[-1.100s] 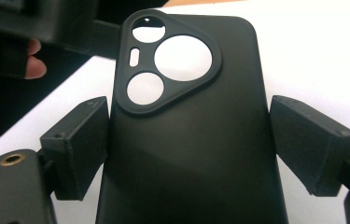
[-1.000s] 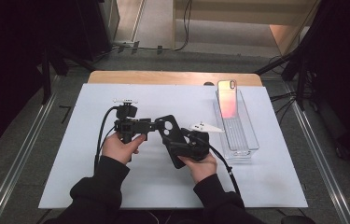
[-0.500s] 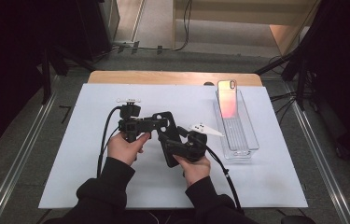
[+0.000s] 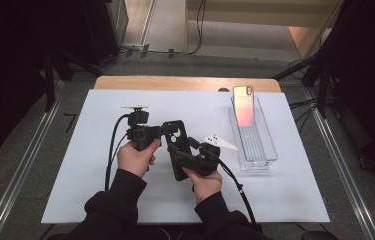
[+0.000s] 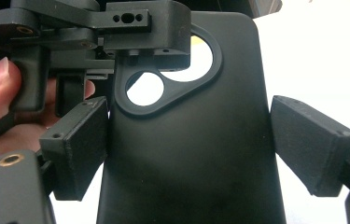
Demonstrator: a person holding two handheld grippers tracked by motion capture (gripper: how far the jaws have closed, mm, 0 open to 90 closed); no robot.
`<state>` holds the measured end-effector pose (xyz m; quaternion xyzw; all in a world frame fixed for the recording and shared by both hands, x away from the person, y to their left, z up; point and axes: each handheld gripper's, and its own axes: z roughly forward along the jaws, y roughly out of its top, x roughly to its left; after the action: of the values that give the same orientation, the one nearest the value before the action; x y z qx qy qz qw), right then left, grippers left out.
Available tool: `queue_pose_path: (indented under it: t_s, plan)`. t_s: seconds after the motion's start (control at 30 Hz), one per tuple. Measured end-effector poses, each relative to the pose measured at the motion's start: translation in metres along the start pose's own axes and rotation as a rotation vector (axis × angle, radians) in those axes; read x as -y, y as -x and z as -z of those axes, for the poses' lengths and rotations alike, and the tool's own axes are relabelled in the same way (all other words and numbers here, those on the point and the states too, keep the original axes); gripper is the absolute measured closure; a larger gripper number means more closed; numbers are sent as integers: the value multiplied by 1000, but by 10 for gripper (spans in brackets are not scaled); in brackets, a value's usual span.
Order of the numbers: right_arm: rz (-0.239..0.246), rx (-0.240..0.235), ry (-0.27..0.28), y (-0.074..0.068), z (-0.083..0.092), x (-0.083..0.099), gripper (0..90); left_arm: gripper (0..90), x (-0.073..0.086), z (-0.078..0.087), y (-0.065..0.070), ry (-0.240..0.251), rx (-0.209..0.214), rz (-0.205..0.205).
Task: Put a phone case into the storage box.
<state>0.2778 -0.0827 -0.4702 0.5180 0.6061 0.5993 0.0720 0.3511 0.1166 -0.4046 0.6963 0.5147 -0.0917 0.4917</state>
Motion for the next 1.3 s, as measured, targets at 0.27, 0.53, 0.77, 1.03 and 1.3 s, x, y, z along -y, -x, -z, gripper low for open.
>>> queue_pose_path:
  t_s: [0.27, 0.53, 0.77, 1.03, 1.3]
  plan:
    - [77, 21, 33, -3, 0, 2, 117, 777, 0, 4, 2, 2, 26, 17]
    - [124, -25, -79, 0, -3, -12, 0, 784, 0, 5, 7, -1, 30, -8]
    - [181, -59, -197, 6, 2, -31, 0, 783, 0, 10, 12, 37, 0, -85]
    - [245, -84, -279, 16, 11, -40, 0, 782, 7, 9, 21, 93, -28, -225]
    - [299, -143, -279, 22, 20, -44, 0, 782, 17, 7, 26, 140, -26, -328]
